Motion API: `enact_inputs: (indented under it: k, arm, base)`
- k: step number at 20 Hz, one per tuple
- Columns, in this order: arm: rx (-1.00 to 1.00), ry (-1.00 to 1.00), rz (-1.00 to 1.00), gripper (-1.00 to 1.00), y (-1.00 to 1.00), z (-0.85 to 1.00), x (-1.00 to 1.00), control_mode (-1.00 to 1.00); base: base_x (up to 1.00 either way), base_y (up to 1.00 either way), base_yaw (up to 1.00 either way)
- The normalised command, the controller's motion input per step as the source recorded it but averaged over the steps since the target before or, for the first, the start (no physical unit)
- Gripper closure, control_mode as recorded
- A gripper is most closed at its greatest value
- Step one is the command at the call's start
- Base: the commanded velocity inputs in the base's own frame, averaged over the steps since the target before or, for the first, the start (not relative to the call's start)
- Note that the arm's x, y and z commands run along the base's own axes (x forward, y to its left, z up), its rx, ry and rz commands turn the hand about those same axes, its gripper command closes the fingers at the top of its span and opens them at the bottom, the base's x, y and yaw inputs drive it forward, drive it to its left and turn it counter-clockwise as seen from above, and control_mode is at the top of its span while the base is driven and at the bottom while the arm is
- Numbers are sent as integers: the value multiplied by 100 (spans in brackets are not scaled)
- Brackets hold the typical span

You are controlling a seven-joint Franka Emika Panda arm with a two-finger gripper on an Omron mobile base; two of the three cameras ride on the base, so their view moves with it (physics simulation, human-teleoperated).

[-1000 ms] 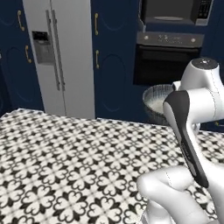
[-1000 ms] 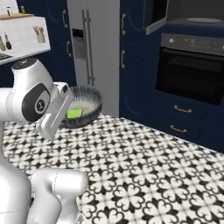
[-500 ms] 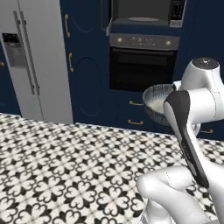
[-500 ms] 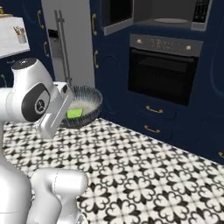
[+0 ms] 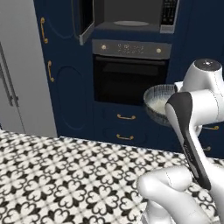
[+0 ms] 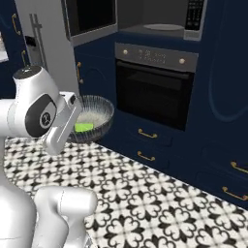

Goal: Pick the lemon wedge from the sink and place it in the bowl. Then pick the bowl and place it in the microwave. Then close the microwave door and press the start button.

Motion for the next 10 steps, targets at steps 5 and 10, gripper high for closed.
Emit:
enact_inputs:
  k: [5, 10]
  arm:
    - [0, 0, 0, 100, 0, 0, 0, 100]
    - [0, 0, 0, 100, 0, 0, 0, 100]
  base:
    - [100, -1, 2]
    - [100, 0, 3]
